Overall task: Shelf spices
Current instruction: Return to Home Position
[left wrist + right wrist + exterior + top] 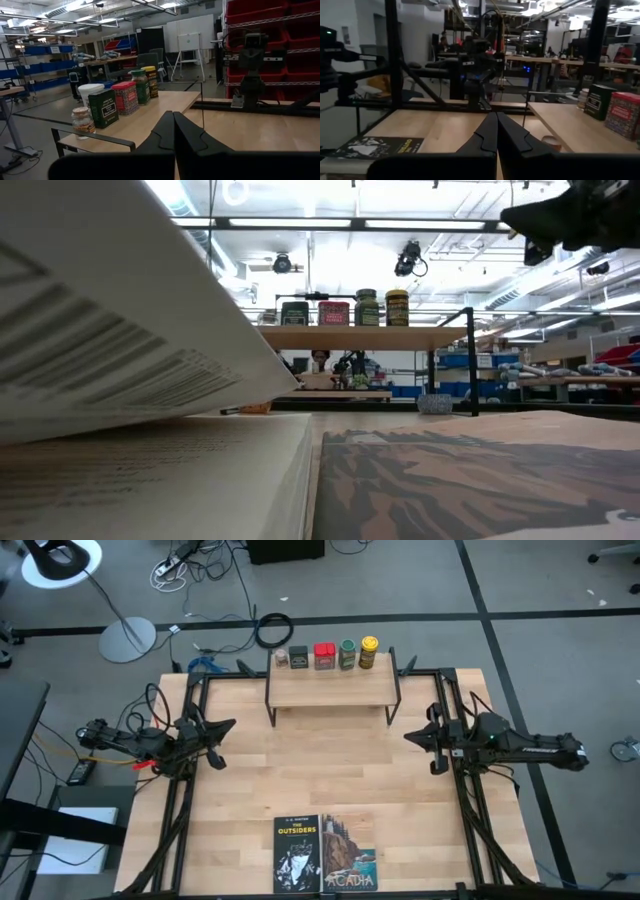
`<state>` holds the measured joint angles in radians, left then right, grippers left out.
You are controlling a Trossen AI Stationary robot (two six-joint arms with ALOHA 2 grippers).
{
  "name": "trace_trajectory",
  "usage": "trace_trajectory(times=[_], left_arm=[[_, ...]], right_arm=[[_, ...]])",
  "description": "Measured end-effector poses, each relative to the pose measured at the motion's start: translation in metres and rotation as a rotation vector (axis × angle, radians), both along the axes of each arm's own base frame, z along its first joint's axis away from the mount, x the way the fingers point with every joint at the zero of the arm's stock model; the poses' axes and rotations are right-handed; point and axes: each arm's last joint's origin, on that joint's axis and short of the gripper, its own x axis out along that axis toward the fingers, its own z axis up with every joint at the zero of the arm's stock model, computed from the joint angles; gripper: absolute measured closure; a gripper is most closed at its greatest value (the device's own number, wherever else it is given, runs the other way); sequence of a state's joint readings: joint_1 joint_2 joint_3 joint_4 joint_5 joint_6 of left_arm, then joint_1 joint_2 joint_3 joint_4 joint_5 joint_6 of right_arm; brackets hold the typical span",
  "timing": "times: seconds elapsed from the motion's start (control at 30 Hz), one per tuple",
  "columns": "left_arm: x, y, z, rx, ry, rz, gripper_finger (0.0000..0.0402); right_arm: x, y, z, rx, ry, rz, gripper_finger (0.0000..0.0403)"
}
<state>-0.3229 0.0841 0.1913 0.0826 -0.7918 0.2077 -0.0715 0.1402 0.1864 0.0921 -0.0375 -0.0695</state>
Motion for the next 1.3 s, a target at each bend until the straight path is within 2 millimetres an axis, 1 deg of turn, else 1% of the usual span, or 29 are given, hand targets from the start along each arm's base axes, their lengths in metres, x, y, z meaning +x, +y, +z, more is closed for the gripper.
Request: trace_trajectory(times=[0.47, 0.67, 0.8, 0.97, 1.2, 1.3], left_arm=[[0.000, 0.001, 0.000, 0.012, 0.011, 0.037, 0.0402], [-0.001, 0.001, 0.000, 0.010, 0.007, 0.037, 0.0402], [-0.001, 0.001, 0.001, 0.008, -0.002, 0.037, 0.0402], [-0.001, 0.001, 0.001, 0.011, 0.000, 0.038, 0.0402], [-0.001, 0.001, 0.003, 0.026, -0.012, 0.041, 0.0402], [-0.001, 0.001, 0.004, 0.025, -0.014, 0.041, 0.0402]], right_arm=[[-0.011, 0.001, -0.005, -0.004, 0.014, 0.016, 0.0403], [-0.006, 0.001, -0.026, -0.004, 0.003, 0.009, 0.0403], [-0.004, 0.000, -0.029, -0.018, -0.056, 0.005, 0.0403], [-0.003, 0.001, -0.034, 0.007, -0.007, 0.017, 0.0403], [-0.003, 0.001, -0.034, 0.029, -0.007, 0.020, 0.0403], [-0.001, 0.000, -0.041, 0.033, -0.003, 0.017, 0.0403]])
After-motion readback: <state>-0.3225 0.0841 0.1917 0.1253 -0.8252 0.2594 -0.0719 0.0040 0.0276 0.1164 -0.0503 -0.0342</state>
